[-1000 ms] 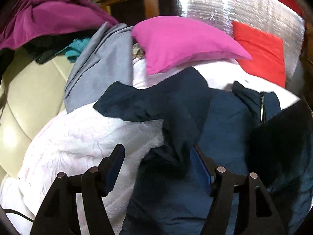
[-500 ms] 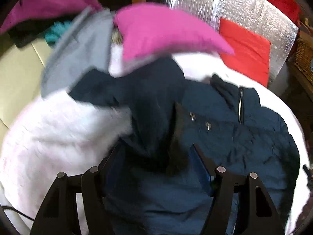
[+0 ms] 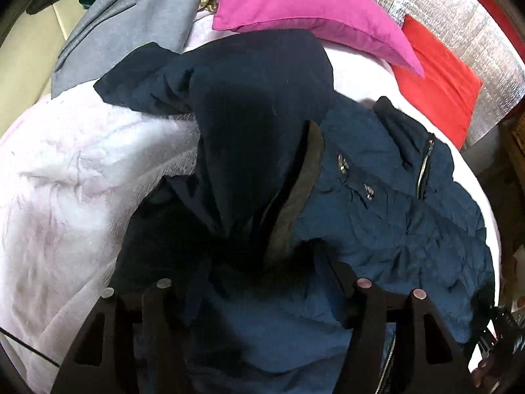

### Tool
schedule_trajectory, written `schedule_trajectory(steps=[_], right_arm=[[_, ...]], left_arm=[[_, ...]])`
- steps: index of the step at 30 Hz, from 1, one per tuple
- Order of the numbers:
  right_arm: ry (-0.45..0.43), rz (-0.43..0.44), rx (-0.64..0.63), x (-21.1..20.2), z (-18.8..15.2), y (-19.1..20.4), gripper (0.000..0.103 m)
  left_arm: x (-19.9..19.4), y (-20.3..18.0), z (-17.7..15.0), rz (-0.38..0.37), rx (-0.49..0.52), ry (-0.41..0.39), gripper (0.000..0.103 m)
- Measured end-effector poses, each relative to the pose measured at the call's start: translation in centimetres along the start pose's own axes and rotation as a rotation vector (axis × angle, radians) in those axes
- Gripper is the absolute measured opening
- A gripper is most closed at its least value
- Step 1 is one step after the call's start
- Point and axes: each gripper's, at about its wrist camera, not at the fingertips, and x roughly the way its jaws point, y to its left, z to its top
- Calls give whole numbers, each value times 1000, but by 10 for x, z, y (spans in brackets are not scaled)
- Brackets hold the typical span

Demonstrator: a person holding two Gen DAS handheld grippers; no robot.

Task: Fold large clothes

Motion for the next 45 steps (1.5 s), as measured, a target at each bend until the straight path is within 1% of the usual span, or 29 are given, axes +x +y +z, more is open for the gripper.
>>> schedule_trajectory(steps=[1,3,5,6,8,10,11,15,16,17,19,21,23,25,27,29,31,32,33,34,35,37,39,41,45], right_arm=[[-23,10,-4,-5,0,3,27],[-75,-1,-49,-16,1,13,24],[-119,-16,-89,-23,0,21,24],[-120,-23,-90,-22,-1,21,24],[-85,-49,-67,-11,-1,11,23],[-32,-56,-25,-1,-2,-1,23],[-25,-47,-11,-2,-2,-2,24],[-37,-32,-5,-18,-1,2,29],[-35,-44,-3,-20,-1,4,36],[-47,-57,-3,-25,-2,5,38],[-90,-72,-19,-35,-3,10,38],[-162,-101,-58,-52,-5,19,38],[-240,-80,-106,-71,-10,30,38],[-252,-39,-140,-76,-14,40,38],[-210,28,-164,-70,-20,50,38],[-138,90,-163,-57,-26,57,38],[-76,122,-150,-42,-30,61,38],[-36,131,-145,-33,-33,61,38],[-10,127,-143,-26,-34,61,38],[29,110,-138,-16,-36,59,38],[76,90,-128,-6,-39,56,38],[123,89,-96,5,-41,47,38],[129,107,-70,3,-40,41,36],[121,125,-59,-3,-39,40,37],[92,176,-116,-11,-45,54,37]], left_arm=[[1,2,1,-11,-12,-1,61],[2,9,4,-34,-46,-2,46],[2,15,4,-52,-67,-11,43],[1,15,4,-56,-68,-15,43],[2,16,3,-56,-60,-11,43],[1,15,2,-67,-64,2,46],[1,15,2,-74,-63,8,50],[-2,16,-1,-88,-50,16,51],[-3,17,-2,-91,-50,17,50],[-4,18,-2,-92,-48,19,50],[-7,22,-4,-94,-44,20,46],[-8,23,-5,-96,-40,22,44],[-10,24,-6,-95,-35,22,43],[-10,24,-7,-89,-23,25,44],[-9,22,-8,-86,-6,30,48],[-9,19,-9,-77,9,21,48],[-8,16,-10,-73,21,9,47],[-9,16,-10,-75,28,2,41],[-8,15,-10,-86,30,-7,31],[-8,15,-10,-113,30,-11,25],[-7,12,-10,-121,29,-9,22],[-9,8,-10,-108,53,-23,22],[-11,5,-11,-100,73,-28,22],[-9,3,-8,-105,69,-24,22],[-6,1,-7,-107,69,-25,22]])
